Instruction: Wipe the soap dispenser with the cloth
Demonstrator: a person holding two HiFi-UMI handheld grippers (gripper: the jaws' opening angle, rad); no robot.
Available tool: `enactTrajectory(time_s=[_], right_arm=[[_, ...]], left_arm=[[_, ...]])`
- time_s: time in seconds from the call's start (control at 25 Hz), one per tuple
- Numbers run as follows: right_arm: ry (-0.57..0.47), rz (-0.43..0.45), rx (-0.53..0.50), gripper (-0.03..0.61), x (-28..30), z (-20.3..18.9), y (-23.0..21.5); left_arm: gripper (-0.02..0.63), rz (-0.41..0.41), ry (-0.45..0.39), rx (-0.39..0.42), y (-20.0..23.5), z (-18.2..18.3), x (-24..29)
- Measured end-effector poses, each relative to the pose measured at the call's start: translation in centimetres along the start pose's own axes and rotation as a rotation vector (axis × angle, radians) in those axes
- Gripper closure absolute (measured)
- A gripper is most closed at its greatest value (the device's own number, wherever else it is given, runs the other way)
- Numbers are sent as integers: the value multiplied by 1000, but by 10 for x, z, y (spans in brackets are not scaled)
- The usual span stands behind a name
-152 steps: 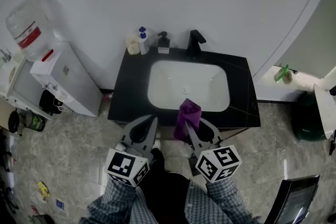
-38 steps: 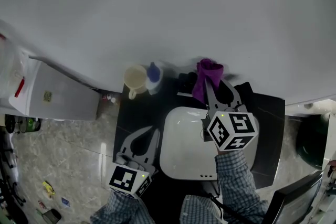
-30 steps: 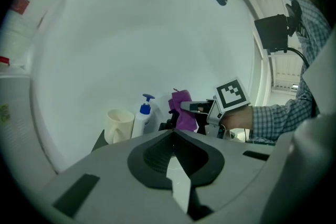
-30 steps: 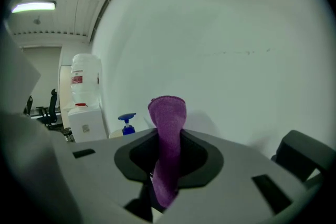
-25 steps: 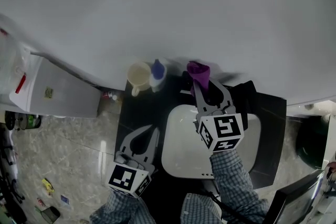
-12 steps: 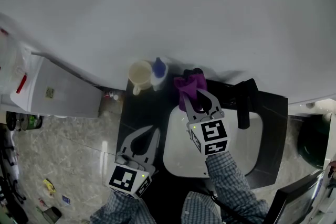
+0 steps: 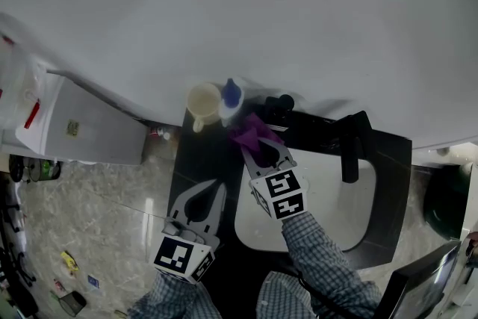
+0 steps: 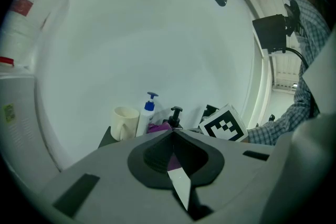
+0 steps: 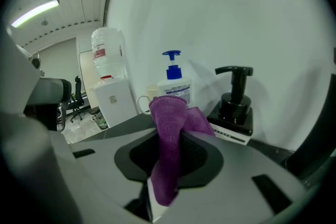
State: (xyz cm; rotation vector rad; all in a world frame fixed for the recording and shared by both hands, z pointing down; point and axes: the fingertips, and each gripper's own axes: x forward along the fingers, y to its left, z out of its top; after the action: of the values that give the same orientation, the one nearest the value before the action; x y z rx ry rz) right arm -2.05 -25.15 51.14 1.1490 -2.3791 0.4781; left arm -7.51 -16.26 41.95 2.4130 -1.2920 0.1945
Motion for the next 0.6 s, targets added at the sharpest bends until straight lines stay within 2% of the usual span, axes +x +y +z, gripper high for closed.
enactTrajectory(time_s=[0.12,0.32,0.6], right_arm=[[30,12,-19,491,3,-2,5],[37,-51,-16,490,8,5,-17],[-12,-112,-6,491,-3,22,-36]], left_arm=[[603,-1,-4,1,0,3,-2],[603,3,-9,0,0,3,-5],[603,-1,-7,-1,-1,1,-7]])
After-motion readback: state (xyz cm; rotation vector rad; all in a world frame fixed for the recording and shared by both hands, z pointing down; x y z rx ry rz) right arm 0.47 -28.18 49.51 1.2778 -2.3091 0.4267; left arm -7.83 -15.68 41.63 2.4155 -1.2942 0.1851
